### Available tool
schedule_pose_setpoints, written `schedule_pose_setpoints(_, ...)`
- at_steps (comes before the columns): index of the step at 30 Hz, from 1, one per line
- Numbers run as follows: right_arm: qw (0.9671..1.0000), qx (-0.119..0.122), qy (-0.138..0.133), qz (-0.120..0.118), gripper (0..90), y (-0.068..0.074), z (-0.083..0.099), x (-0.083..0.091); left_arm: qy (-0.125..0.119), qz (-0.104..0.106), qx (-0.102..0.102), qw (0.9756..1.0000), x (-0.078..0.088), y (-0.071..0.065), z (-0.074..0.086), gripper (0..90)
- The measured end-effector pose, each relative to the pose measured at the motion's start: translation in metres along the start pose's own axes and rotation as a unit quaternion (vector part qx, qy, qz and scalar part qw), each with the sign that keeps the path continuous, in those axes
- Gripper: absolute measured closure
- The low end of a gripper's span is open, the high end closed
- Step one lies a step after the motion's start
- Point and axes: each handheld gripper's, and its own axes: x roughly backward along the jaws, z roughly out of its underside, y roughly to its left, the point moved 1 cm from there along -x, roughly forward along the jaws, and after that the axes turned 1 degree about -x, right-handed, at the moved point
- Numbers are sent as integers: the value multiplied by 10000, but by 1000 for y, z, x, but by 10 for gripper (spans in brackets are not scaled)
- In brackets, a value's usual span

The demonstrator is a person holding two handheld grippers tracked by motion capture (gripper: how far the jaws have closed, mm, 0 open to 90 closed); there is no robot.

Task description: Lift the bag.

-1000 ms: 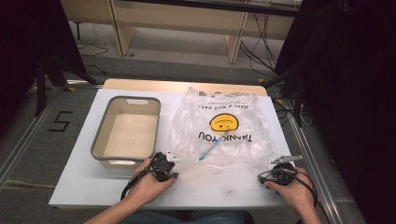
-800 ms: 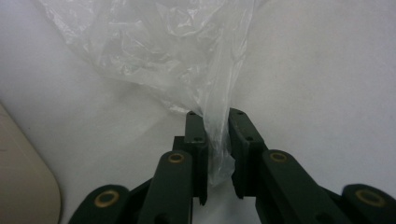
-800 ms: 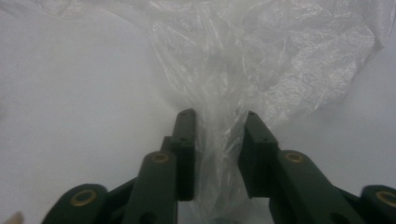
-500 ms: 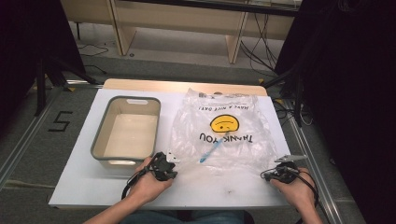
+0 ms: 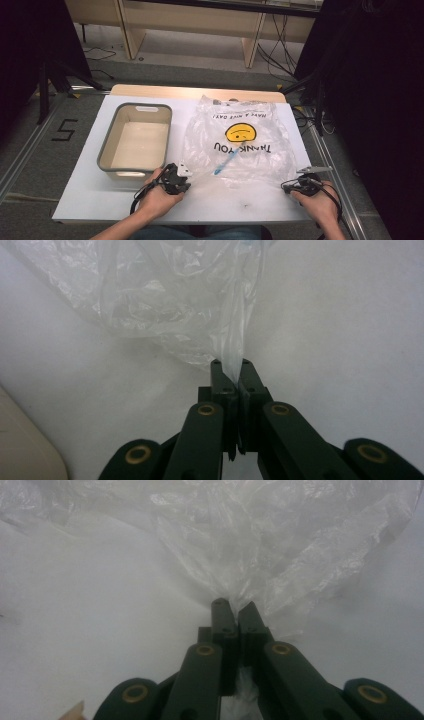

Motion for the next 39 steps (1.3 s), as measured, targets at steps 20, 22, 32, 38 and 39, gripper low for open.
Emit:
schedule_pose_setpoints(20, 9989, -237, -387, 66, 898, -8, -1, 11, -861, -277, -145, 9958, 26, 7, -9, 889)
schedule_pose_setpoints(22, 9985, -254, -469, 98, 899, -9, -2, 13, -969, -325, -137, 9947, 28, 7, -11, 890)
schedule_pose_setpoints(32, 9950, -203, -943, 252, 899, -7, -8, 26, -1482, -563, -241, 9871, 43, 12, -17, 890)
schedule_pose_setpoints(38, 9901, -143, -1343, 371, 899, -6, -13, 35, -1761, -649, -246, 9819, 48, 14, -20, 890)
schedule_pose_setpoints(39, 9892, -114, -1406, 393, 899, -6, -13, 37, -1782, -670, -272, 9813, 49, 15, -21, 890)
